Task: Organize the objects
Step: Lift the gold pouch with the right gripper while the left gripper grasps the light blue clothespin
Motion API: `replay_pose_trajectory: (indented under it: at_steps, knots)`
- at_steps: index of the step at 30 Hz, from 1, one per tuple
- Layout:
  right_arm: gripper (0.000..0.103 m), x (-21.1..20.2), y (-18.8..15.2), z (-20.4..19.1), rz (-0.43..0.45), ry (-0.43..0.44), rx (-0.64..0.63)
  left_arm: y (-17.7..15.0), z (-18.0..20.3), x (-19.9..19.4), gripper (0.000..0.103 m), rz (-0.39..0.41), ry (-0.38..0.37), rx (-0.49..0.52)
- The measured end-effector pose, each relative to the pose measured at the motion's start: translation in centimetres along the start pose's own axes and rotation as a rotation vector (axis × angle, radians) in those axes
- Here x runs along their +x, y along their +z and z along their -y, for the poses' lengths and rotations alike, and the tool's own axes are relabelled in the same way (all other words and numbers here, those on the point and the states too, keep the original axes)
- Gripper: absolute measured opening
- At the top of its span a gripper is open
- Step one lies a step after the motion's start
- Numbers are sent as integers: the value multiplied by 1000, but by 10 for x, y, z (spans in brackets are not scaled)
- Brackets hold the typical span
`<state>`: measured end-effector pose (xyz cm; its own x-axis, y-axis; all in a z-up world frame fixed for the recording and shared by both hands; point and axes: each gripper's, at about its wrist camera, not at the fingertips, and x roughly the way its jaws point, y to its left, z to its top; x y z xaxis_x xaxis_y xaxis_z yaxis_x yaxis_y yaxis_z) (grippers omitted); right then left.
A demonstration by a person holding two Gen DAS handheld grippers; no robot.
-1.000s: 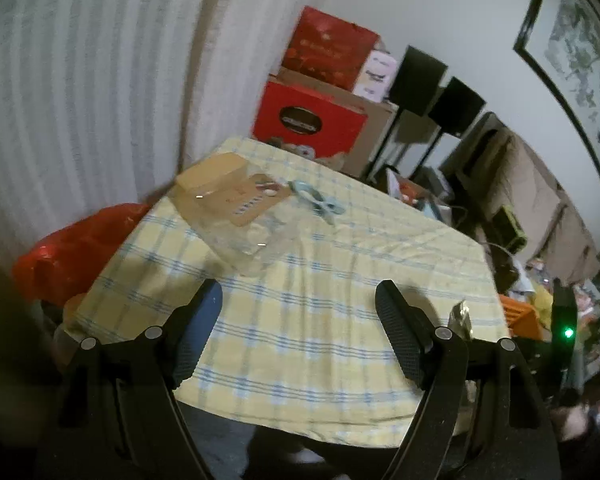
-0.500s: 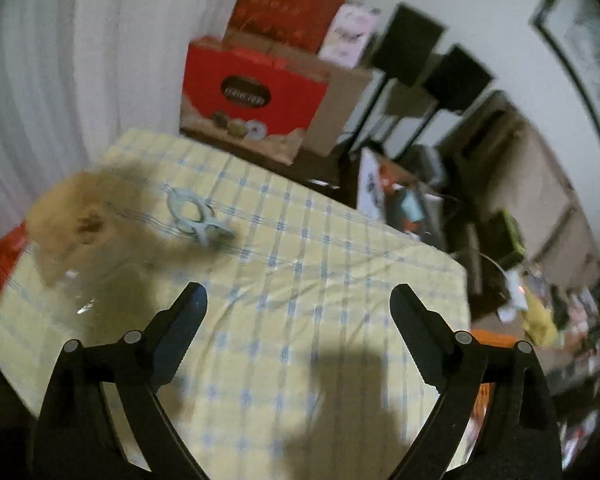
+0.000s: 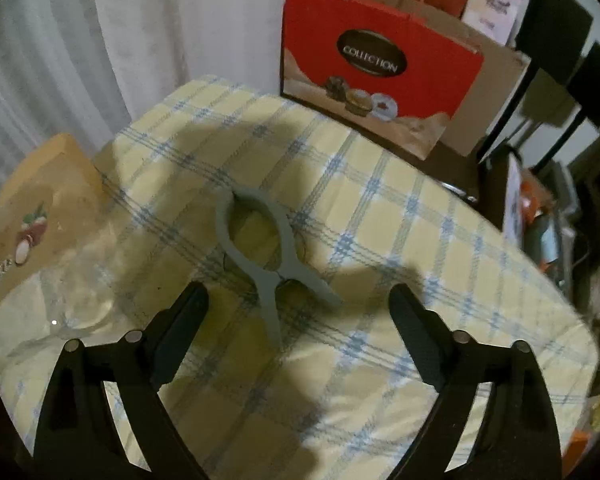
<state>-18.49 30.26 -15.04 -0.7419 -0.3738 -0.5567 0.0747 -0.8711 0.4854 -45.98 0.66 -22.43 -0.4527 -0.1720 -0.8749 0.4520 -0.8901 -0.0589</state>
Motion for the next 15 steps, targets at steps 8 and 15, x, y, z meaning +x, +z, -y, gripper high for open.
replay_pose_trajectory:
  at_steps: [8,15]
  knots:
    - [58,6,-4,1,-29,0,-17,-20,-10,-32,36,-45,-172,126]
    - [58,-3,-4,-5,-13,-11,-30,-96,-36,-131,36,50,-345,309]
